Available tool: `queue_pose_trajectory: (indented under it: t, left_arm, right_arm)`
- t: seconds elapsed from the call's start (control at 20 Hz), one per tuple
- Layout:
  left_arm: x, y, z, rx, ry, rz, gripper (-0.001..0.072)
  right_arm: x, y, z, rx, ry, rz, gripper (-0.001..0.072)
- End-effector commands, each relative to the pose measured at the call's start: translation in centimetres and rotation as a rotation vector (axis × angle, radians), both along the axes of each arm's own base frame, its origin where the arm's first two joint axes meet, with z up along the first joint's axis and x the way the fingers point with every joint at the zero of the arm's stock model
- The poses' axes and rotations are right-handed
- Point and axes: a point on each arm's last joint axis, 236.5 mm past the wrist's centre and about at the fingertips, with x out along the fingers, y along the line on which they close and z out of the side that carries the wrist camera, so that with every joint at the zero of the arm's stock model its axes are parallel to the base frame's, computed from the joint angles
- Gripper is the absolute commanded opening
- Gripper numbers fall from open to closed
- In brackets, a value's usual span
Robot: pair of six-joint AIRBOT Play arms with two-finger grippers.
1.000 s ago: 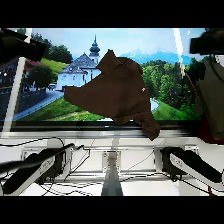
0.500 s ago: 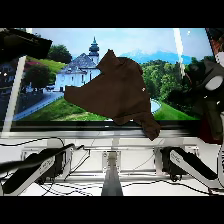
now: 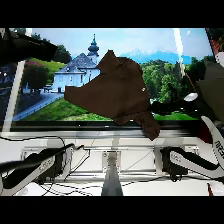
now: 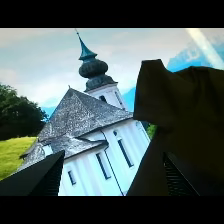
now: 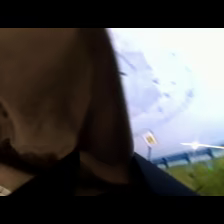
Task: Fold the clothes and pants, and hang the long-sleeved shirts on hangers.
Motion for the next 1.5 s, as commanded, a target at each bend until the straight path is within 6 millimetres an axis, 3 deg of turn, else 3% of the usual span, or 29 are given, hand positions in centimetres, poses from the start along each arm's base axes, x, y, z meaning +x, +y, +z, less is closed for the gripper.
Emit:
queue_pose_trajectory:
  t: [0.0,0.05,0.2,0.3,0.4,0.5,0.6,0.7,0.8,0.9,1.0,1.2,1.35,1.45]
  left_arm:
    - [-0.1,-0.2,-1.1,-0.005,0.041,-0.005,0.0695]
    - [-0.1,-0.2,-1.0,-0.005,0.040,-0.005,0.0695]
    - [-0.1,-0.1,-1.0,-0.005,0.040,-0.004,0.0694]
    - [0.0,0.0,-1.0,-0.005,0.040,-0.002,0.0695]
    - [-0.1,0.0,-1.0,-0.017,0.047,0.007,0.0694]
    - [-0.1,0.0,-1.1,-0.046,0.063,0.028,0.0694]
    - [-0.4,0.1,-1.6,-0.043,0.092,0.035,0.0694]
    - [-1.2,0.7,-3.1,-0.027,0.167,0.059,0.0694]
    - [-2.3,0.7,-5.5,-0.034,0.288,0.071,0.0694]
    - [-3.3,-0.3,-9.1,-0.056,0.449,0.055,0.0694]
    - [-4.6,-2.8,-13.7,-0.086,0.614,-0.001,0.0695]
    - [-8.4,-9.7,-22.7,-0.082,0.864,-0.218,0.0694]
    - [-10.5,-12.9,-27.2,-0.024,0.973,-0.295,0.0695]
    - [-10.8,-13.5,-29.3,-0.011,1.013,-0.299,0.0694]
  right_arm:
    - [1.3,1.9,-1.2,-0.036,-0.077,0.094,0.0124]
    - [2.3,1.9,-0.7,-0.051,-0.111,0.107,0.0012]
    - [7.1,1.1,3.8,-0.108,-0.279,0.141,0.0012]
    - [10.9,0.2,9.7,-0.166,-0.456,0.147,0.0012]
    - [13.3,-0.2,17.2,-0.207,-0.648,0.149,0.0012]
    - [14.0,-0.5,25.0,-0.251,-0.836,0.140,0.0012]
    - [13.2,-1.2,31.4,-0.311,-0.991,0.134,0.0012]
    - [11.8,-1.7,35.0,-0.360,-1.084,0.130,0.0012]
    - [10.6,-1.9,35.6,-0.382,-1.093,0.146,0.0012]
    - [10.1,-1.8,34.5,-0.380,-1.049,0.175,0.0012]
    - [10.0,-1.7,33.0,-0.372,-1.010,0.185,0.0012]
    - [10.1,-1.7,30.5,-0.363,-0.953,0.195,0.0012]
    - [10.0,-1.7,30.4,-0.362,-0.947,0.199,0.0012]
    - [10.0,-1.7,30.4,-0.362,-0.947,0.198,0.0012]
